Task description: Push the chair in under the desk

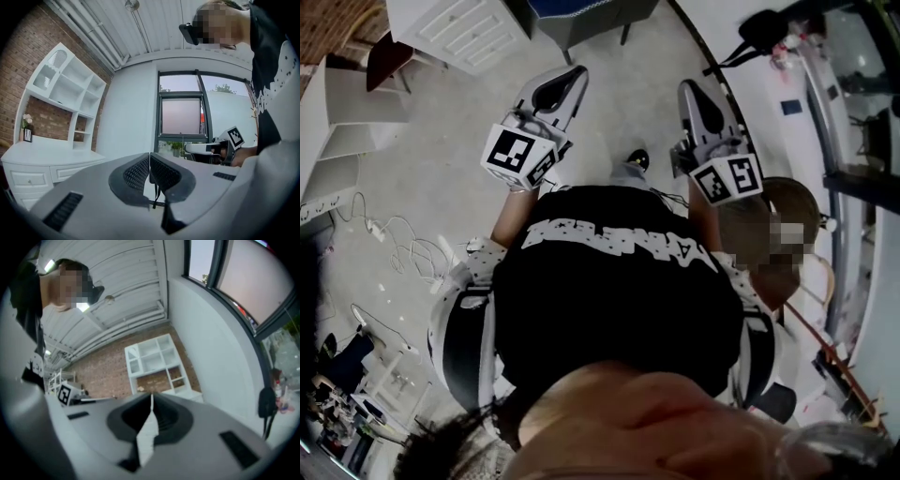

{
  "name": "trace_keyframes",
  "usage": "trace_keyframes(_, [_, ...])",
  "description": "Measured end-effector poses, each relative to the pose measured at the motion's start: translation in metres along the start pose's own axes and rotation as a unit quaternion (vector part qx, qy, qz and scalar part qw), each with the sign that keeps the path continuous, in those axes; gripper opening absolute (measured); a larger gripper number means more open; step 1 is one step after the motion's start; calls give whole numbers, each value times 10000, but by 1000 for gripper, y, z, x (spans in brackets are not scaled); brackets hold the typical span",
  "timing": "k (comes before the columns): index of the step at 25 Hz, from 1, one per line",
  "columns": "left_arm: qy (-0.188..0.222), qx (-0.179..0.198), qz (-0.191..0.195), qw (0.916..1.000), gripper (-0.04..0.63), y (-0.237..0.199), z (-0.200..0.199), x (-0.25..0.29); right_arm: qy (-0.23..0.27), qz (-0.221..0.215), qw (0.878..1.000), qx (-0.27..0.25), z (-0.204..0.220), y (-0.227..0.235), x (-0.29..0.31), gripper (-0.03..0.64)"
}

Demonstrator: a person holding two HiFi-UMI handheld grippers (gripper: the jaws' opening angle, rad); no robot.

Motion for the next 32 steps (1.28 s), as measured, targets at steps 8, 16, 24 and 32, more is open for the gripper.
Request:
trace_keyframes(8, [-145,82,-382,9991,37,4,3,36,-43,-300,9995,83,-8,49,9,31])
trace_keyframes(16, [-247,88,-757,9968,37,14,16,74,-142,-670,9976,75,-8,98,14,31])
trace_keyframes(24, [-279,140,-754,9967,38,17,8,103,-164,-734,9972,18,-22,123,16,31])
trace_keyframes(32, [-226,288,-637,9973,38,26,-4,121,-111,-596,9982,-29,-34,136,4,32])
Point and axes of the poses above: the fingertips, and each gripper's own axes: x forward along the fingers, y to its right, z out of its underside, the point moved 1 cm from there along -x, backward along the fingers, and after that the axes turned 2 degrees about -y, right-handed, at the moved point
